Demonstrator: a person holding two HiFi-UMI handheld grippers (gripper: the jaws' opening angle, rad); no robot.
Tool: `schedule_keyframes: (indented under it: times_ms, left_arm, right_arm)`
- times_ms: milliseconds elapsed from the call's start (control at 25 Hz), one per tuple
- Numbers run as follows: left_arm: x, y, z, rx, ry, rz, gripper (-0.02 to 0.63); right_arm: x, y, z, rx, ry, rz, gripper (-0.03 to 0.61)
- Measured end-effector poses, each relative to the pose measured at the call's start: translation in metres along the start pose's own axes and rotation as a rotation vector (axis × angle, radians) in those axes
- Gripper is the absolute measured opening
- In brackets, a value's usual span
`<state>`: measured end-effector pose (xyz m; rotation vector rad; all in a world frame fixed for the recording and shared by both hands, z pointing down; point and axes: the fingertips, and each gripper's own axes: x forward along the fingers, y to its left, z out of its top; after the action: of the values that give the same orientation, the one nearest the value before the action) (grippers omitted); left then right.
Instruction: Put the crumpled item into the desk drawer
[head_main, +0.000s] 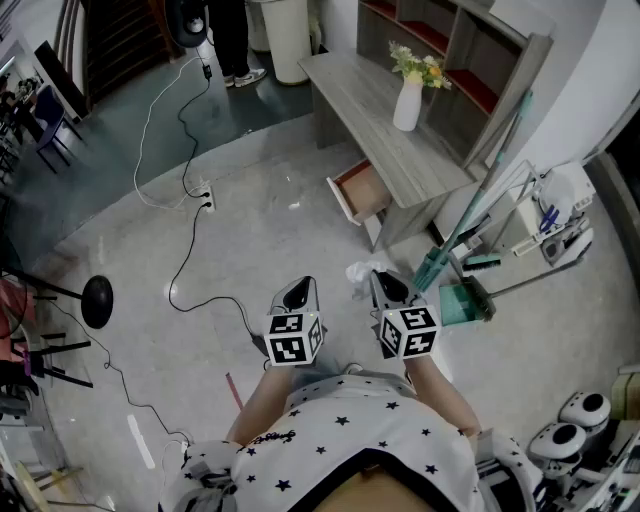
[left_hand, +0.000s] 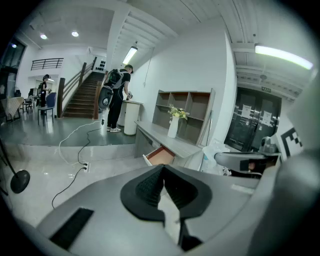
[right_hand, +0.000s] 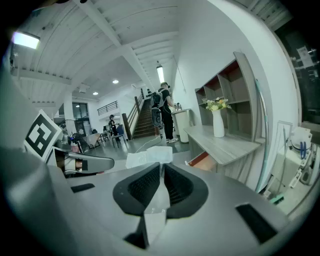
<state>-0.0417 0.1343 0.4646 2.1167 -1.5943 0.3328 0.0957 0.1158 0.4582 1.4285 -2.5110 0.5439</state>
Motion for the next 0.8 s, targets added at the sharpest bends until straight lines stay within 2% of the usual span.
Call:
schedule_keyframes:
  times_ms: [320,800]
  left_arm:
    - [-0.027,-0.011,-0.005,-0.001,-0.029,0.01,0.012]
    - [-0.044,-0.031,-0.02,-0.02,-0.029,0.043,0.012]
  right_arm:
    - [-0.029,0.02,0.0,-0.032,0.001,0.033,0.021]
    - [-0.053,0.018,-0.013,-0.025,0.006,0.089,0.021]
